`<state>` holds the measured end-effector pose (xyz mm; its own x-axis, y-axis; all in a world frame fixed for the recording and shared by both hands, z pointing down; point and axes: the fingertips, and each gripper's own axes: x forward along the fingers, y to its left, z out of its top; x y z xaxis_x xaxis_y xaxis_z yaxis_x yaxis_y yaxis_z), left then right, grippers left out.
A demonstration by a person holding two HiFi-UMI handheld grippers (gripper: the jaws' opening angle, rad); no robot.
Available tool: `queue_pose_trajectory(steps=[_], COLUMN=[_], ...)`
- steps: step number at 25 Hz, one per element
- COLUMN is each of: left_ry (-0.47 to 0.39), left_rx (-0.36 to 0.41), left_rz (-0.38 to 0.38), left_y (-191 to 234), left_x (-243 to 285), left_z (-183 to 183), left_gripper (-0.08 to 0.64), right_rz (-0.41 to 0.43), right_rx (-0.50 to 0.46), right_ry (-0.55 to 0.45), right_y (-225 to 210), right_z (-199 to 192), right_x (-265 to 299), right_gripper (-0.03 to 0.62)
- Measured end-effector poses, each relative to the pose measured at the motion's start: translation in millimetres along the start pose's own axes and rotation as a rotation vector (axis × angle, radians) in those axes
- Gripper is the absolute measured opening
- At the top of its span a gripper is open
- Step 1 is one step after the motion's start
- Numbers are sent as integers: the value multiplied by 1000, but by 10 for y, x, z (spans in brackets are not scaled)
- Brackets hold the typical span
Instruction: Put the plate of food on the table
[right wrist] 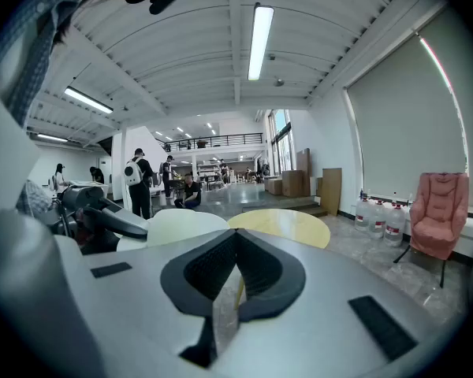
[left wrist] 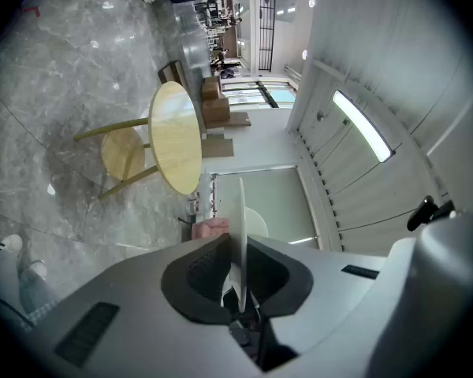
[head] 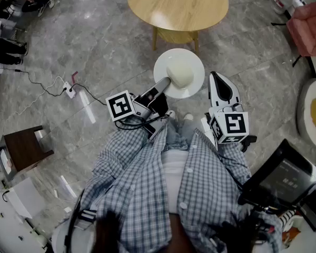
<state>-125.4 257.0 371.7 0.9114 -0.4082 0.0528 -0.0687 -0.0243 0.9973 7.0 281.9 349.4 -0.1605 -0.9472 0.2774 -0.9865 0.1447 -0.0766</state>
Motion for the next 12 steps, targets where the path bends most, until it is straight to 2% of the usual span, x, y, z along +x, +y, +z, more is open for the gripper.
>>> queue_pose_trajectory(steps=[5,12], left_ry=[-25,-38], left_rx=[6,-9], left_rz=[4,7], left_y=[-9,89], left_x=[-26,-58], left_z=[16,253], left_gripper=[26,26], right_rz=[16,-15], right_rx=[4,33], right_ry=[-1,6], right_y=[24,4], right_z=[27,-8], right_x=[27,177], right_gripper=[8,8])
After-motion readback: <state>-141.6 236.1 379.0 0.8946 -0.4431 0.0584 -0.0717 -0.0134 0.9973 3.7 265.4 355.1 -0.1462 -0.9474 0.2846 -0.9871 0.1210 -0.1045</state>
